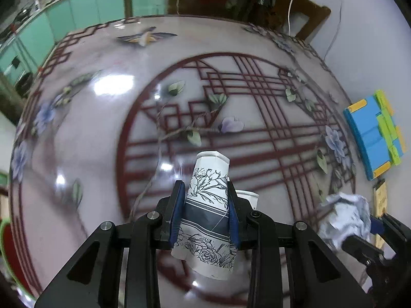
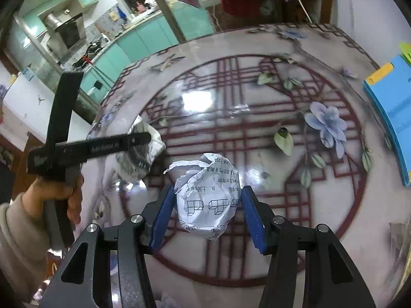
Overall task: Collect trash
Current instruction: 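Grasp the patterned paper cup with the left gripper while the right grasps a white wrapper, then carry the paper cup and white wrapper over the red bucket, then open both grippers to drop the cup and wrapper into the bucket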
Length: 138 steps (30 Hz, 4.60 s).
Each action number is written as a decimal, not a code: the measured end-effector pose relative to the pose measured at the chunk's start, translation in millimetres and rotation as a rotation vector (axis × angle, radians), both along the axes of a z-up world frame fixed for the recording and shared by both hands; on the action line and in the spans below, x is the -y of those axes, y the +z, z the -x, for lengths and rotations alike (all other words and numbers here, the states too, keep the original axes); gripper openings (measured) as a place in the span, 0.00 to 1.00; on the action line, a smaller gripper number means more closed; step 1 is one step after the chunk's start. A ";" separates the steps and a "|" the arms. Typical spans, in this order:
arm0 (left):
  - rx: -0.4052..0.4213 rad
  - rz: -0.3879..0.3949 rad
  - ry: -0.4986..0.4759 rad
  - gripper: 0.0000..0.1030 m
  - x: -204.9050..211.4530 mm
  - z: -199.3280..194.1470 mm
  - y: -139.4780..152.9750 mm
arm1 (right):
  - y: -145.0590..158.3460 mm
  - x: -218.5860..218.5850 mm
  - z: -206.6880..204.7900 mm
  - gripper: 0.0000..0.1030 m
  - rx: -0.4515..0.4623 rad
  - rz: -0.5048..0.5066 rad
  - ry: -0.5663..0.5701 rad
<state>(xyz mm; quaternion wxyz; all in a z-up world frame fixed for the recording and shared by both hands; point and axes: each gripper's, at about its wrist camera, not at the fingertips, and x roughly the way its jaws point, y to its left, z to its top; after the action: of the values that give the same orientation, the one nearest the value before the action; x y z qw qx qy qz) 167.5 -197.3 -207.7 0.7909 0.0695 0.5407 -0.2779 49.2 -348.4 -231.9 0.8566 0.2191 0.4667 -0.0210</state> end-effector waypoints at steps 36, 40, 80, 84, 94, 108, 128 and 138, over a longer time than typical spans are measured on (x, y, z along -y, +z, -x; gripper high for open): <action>0.060 0.065 0.335 0.29 -219.1 81.4 33.8 | 45.9 -183.0 -16.7 0.51 0.028 0.112 0.297; 0.055 0.048 0.332 0.29 -232.2 76.1 30.1 | 48.1 -199.0 -18.6 0.51 0.022 0.124 0.300; 0.071 0.049 0.409 0.29 -357.4 30.4 18.6 | 54.2 -330.6 -71.6 0.51 -0.018 0.169 0.357; 0.096 0.045 0.417 0.29 -366.8 24.4 23.3 | 63.9 -351.1 -77.7 0.51 0.010 0.199 0.389; 0.114 -0.005 0.469 0.29 -395.6 13.8 16.5 | 71.2 -388.1 -84.8 0.51 0.051 0.218 0.449; 0.073 -0.082 0.532 0.29 -433.7 3.5 -3.4 | 68.0 -436.7 -111.7 0.51 0.096 0.178 0.549; -0.042 -0.104 0.580 0.29 -466.7 -17.6 -45.6 | 29.7 -491.3 -143.0 0.51 0.036 0.125 0.656; -0.078 -0.126 0.593 0.29 -473.8 -37.2 -65.0 | 13.0 -508.9 -157.2 0.51 0.017 0.136 0.696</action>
<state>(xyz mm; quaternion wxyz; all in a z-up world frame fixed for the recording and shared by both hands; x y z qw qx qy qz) 204.8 276.5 -272.7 0.8103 -0.0529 0.5836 -0.0032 206.4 160.5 -218.9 0.8288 -0.0107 0.5039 0.2429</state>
